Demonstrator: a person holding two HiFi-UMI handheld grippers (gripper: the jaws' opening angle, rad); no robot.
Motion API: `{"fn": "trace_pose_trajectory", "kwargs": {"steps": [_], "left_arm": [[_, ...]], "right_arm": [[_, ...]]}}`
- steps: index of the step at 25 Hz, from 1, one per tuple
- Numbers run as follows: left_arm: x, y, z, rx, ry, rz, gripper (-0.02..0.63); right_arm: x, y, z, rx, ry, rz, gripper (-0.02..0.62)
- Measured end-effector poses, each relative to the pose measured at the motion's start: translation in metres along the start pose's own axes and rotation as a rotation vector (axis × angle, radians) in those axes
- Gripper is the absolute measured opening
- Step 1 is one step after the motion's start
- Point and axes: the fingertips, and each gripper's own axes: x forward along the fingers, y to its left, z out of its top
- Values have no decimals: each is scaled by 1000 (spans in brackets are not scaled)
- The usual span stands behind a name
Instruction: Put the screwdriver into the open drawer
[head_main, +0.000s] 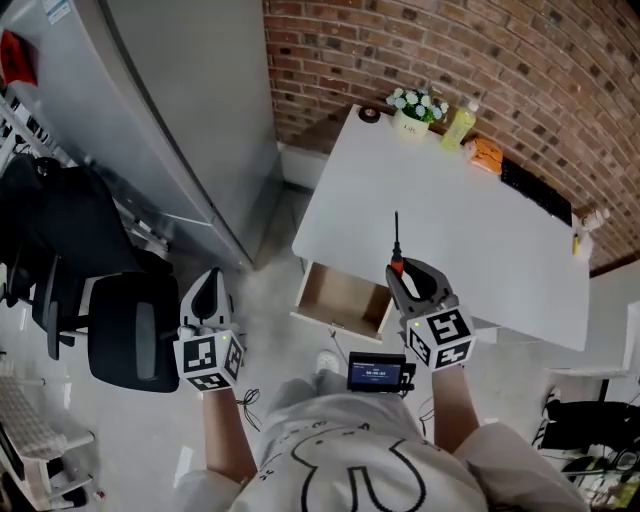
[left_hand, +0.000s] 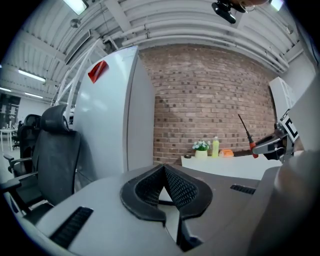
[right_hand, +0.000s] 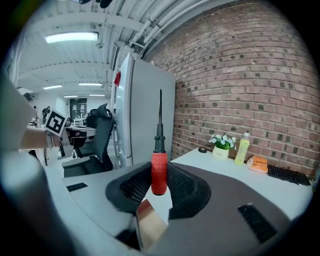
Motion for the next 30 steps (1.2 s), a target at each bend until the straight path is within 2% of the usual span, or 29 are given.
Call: {"fn": "trace_pose_trajectory", "kwargs": {"steps": [5,12,16,24,30], "left_arm": [[-2,9,-19,-9,39,19,11],[-6,21,-53,-21,120,-26,11],[-6,24,-84,-40,170,-50,11],[-13,21,-160,-119,295,-70,11],[-17,27,-200,-142,340,-66,11]], "right_arm": [[17,11,-17,13,45,41,95],[28,36,-46,73,127,37,95],[35,50,-77,105,181,47,95],[48,85,-141,117,299,123,95],[64,111,-178,127,346,171,95]]}}
